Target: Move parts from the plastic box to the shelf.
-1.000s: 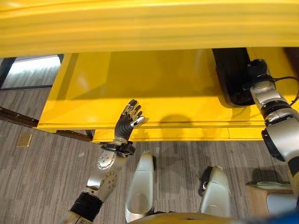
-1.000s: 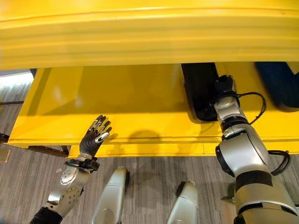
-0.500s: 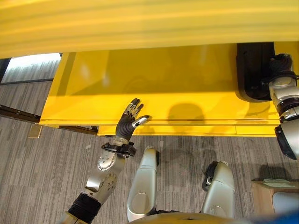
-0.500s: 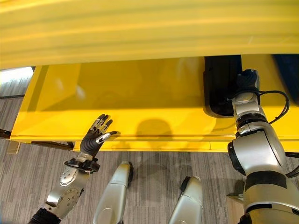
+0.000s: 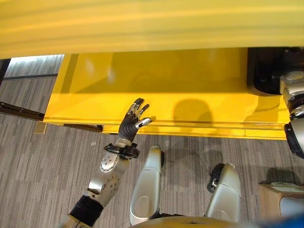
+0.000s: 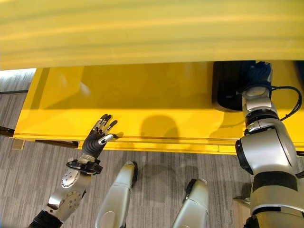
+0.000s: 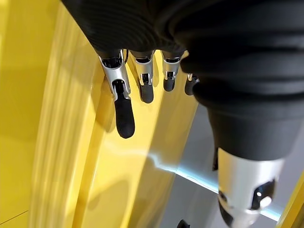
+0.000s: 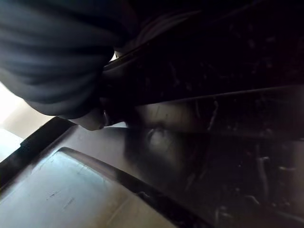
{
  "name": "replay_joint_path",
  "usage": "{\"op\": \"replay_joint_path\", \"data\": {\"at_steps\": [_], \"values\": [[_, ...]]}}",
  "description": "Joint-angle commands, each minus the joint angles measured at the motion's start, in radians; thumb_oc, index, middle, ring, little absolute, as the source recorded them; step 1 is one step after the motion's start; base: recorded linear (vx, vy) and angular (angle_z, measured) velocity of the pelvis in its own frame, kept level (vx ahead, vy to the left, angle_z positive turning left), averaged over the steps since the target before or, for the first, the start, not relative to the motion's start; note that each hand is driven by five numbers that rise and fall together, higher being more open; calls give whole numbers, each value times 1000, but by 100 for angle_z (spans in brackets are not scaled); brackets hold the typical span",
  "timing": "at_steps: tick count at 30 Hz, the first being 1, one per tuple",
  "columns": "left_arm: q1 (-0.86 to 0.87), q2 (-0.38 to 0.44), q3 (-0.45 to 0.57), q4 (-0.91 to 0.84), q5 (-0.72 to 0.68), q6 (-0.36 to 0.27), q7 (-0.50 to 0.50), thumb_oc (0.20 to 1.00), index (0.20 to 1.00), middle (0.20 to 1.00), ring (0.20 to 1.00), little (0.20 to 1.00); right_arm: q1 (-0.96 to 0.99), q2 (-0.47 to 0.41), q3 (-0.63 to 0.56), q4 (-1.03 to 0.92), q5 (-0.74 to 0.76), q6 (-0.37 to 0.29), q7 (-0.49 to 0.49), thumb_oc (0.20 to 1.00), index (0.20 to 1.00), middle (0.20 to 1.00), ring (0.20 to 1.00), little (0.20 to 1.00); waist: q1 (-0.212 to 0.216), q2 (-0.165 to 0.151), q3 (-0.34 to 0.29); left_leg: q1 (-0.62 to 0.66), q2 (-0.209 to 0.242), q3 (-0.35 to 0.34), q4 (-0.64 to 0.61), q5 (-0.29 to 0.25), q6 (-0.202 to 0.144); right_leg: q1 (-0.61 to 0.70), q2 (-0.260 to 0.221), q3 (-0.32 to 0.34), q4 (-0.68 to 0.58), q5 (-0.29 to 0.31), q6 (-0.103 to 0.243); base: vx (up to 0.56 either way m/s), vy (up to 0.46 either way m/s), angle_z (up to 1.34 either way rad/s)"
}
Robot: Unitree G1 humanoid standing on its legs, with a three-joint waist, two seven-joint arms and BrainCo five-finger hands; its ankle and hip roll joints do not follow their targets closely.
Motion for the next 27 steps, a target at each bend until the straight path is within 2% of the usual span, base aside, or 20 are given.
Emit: {"op": "replay_joint_path", "data": {"at_steps": [1, 14, 26, 27], "values": [[-3, 45, 16, -67, -25, -47, 13, 1000, 1000, 1000, 1000, 1000, -119, -56, 16, 12, 26, -71, -34, 200, 200, 200, 200, 200, 15, -7, 1, -15, -3, -33, 28, -40, 49, 78, 37, -3, 53, -65, -47, 9, 2, 7], [-2, 41, 26, -77, -36, -59, 31, 1000, 1000, 1000, 1000, 1000, -175, -34, 52, 27, 40, -77, -39, 200, 200, 200, 200, 200, 25, -13, 10, -39, -15, -36, 23, -34, 52, 70, 33, -14, 54, -62, -48, 5, 4, 3], [-2, 46, 26, -81, -39, -61, 32, 1000, 1000, 1000, 1000, 1000, -172, -18, 39, 56, 52, -71, -36, 200, 200, 200, 200, 200, 24, -14, 14, -39, -14, -38, 25, -36, 51, 66, 35, -11, 60, -67, -48, 0, 0, 0], [-3, 48, 26, -81, -39, -59, 31, 1000, 1000, 1000, 1000, 1000, -174, -15, 38, 63, 53, -66, -33, 733, 733, 733, 733, 733, 24, -13, 14, -40, -13, -37, 26, -38, 51, 67, 34, -11, 60, -68, -48, 0, 0, 0]]}}
